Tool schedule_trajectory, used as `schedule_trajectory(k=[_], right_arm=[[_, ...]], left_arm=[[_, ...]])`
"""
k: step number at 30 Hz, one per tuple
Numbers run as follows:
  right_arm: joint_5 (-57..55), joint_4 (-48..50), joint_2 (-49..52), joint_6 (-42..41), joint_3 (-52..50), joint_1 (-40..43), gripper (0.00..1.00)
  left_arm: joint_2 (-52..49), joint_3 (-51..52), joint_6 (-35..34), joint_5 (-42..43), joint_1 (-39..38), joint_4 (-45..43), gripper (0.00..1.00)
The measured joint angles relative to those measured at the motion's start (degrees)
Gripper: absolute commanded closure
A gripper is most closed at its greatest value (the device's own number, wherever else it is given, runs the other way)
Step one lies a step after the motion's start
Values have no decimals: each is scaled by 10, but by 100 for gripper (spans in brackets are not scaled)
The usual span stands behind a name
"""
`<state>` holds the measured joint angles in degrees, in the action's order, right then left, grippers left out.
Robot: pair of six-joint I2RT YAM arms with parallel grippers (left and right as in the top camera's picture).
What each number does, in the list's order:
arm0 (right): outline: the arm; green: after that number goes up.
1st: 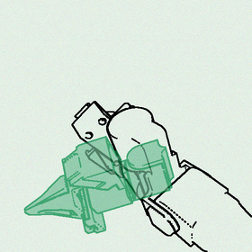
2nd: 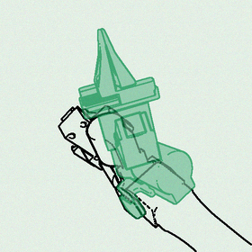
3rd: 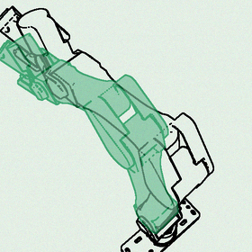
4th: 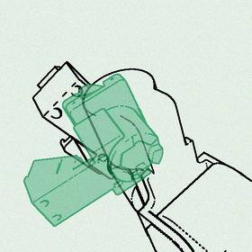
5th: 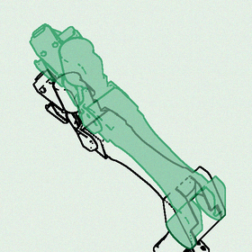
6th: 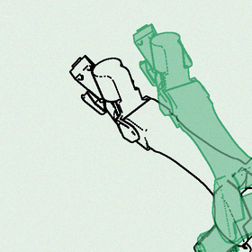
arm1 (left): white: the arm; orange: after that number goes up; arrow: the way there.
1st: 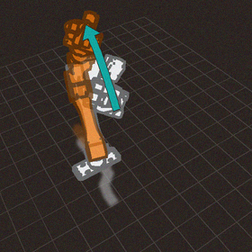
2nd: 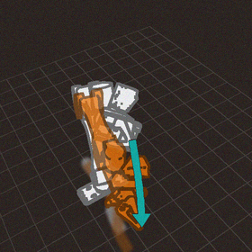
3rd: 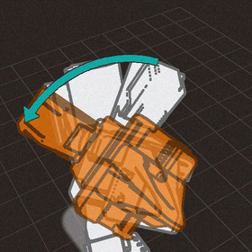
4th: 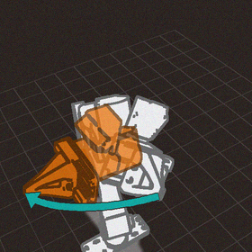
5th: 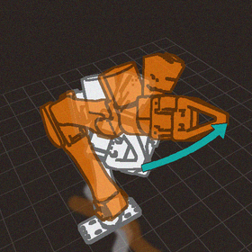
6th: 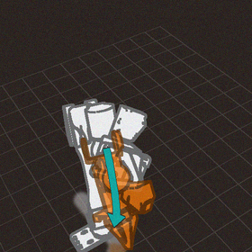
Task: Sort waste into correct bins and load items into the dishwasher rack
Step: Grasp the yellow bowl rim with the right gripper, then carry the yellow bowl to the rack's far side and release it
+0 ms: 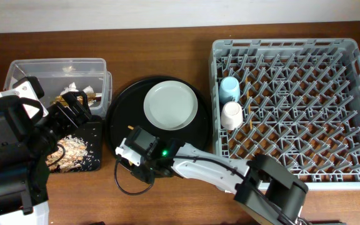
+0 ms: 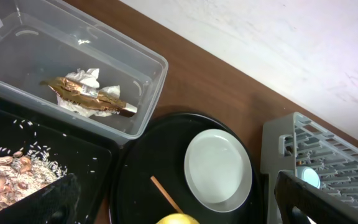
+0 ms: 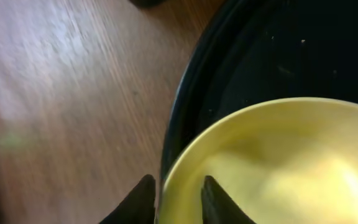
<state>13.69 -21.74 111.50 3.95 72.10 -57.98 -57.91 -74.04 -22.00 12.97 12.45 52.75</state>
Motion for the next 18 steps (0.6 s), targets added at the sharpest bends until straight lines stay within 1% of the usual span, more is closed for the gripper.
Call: schedule_trajectory(k=[2,4,10,12,14,16,17,18], right_arm=[[-5,-2,1,-1,0,0,86],[-8,-14,1,-3,0,0,96],[-9,-38,-14,-1,12,1,96],[29,-44,-61,-17,27,4,96],[50,-52,-125,-49,44,17,96],[71,-98,-211,-84,63,70,96],[98,-163,-264,-108,68,131,96],[121,-202,-292,-118,69,188,96]], left_arm=[[0,0,0,0,0,0,1],[0,0,0,0,0,0,1],[0,0,0,0,0,0,1],[0,0,0,0,0,0,1],[0,0,0,0,0,0,1],[0,0,0,0,0,0,1],[0,0,0,0,0,0,1],[0,0,0,0,0,0,1]])
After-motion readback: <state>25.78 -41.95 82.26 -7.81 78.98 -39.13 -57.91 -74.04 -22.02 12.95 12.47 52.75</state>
